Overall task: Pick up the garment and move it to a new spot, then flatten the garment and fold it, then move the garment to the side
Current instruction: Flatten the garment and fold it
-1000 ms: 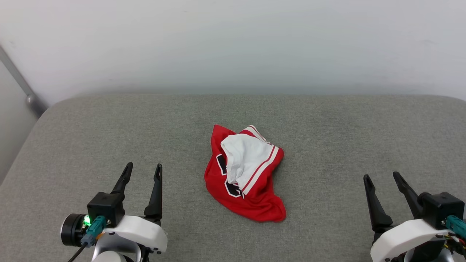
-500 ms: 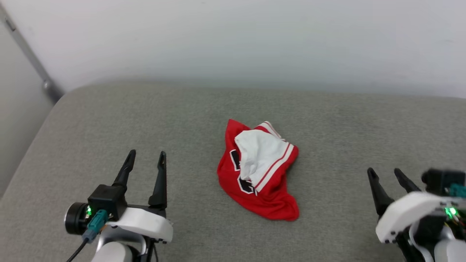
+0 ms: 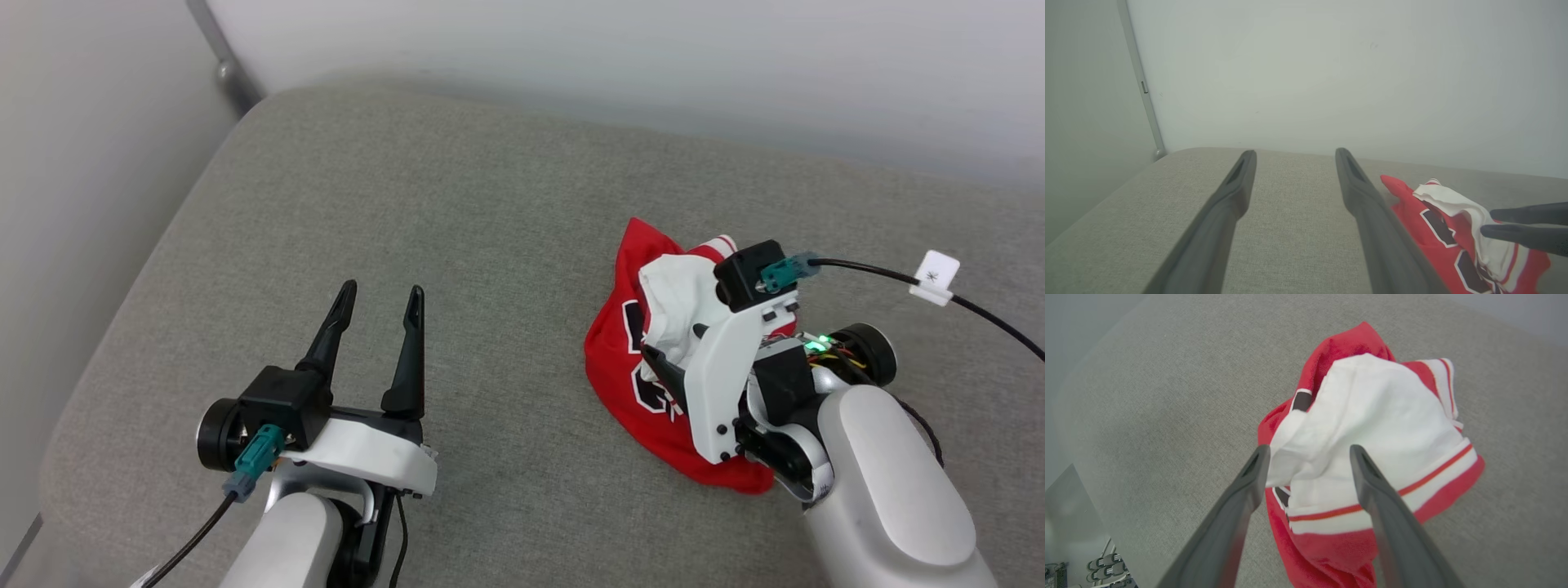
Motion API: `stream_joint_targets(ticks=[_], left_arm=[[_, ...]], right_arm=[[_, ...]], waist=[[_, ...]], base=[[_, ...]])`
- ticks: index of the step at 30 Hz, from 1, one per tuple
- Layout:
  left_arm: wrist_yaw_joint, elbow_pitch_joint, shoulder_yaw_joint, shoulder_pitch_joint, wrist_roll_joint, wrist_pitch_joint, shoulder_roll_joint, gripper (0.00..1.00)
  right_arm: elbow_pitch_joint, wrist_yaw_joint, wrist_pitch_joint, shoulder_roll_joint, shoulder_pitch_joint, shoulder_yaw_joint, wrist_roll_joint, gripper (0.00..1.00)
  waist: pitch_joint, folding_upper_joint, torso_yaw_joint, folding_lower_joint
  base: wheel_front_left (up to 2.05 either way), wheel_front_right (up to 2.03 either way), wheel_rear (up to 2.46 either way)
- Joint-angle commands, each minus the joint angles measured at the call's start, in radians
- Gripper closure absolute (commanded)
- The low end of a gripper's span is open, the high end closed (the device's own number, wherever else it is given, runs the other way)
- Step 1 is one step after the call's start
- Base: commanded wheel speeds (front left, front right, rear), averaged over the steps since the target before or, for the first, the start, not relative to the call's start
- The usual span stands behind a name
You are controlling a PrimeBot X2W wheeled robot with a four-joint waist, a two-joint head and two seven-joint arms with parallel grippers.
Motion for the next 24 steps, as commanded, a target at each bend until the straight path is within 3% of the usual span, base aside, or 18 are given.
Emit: stream_joint_targets(ticks=[1,6,7,8,9,18,24], left_arm=[[-0.008,-0.001,0.006,-0.012,0.011,-0.007,-0.009,0.00],[-0.027,0.003,0.037,-0.008,0.030,-0.006,-0.033,0.00],[-0.031,0.003,0.044,-0.003,0.036,-0.006,-0.037,0.00],[-0.033,0.004,0.051,0.001,0.039,-0.006,-0.042,0.00],[-0.037,0.005,0.057,0.004,0.045,-0.006,-0.045,0.00],[-0.062,0.016,0.098,0.025,0.079,-0.005,-0.050,0.00],[-0.072,0.016,0.119,0.045,0.096,-0.005,-0.048,0.00]], right_arm=[[0.023,-0.001,0.019,-0.015,-0.025,0.013,0.000,0.00],[0.098,-0.001,0.036,-0.030,-0.062,0.034,-0.006,0.00],[0.110,-0.001,0.034,-0.031,-0.070,0.036,-0.006,0.13],[0.119,-0.001,0.030,-0.030,-0.078,0.040,-0.003,0.68],[0.127,-0.001,0.021,-0.029,-0.083,0.041,0.004,1.00],[0.089,-0.001,-0.051,-0.046,-0.106,0.033,0.023,1.00],[-0.016,-0.001,-0.085,-0.065,-0.006,-0.090,0.028,1.00]], waist=[[0.032,0.0000,0.033,-0.0002],[0.048,0.0000,0.041,-0.0002],[0.050,0.0000,0.038,-0.0002],[0.052,0.0000,0.034,-0.0002],[0.053,0.0000,0.030,-0.0002],[0.029,0.0000,-0.034,-0.0002],[0.001,0.0000,-0.105,-0.0002]], base=[[0.00,0.00,0.00],[0.00,0.00,0.00],[0.00,0.00,0.00],[0.00,0.00,0.00],[0.00,0.00,0.00],[0.00,0.00,0.00],[0.00,0.00,0.00]])
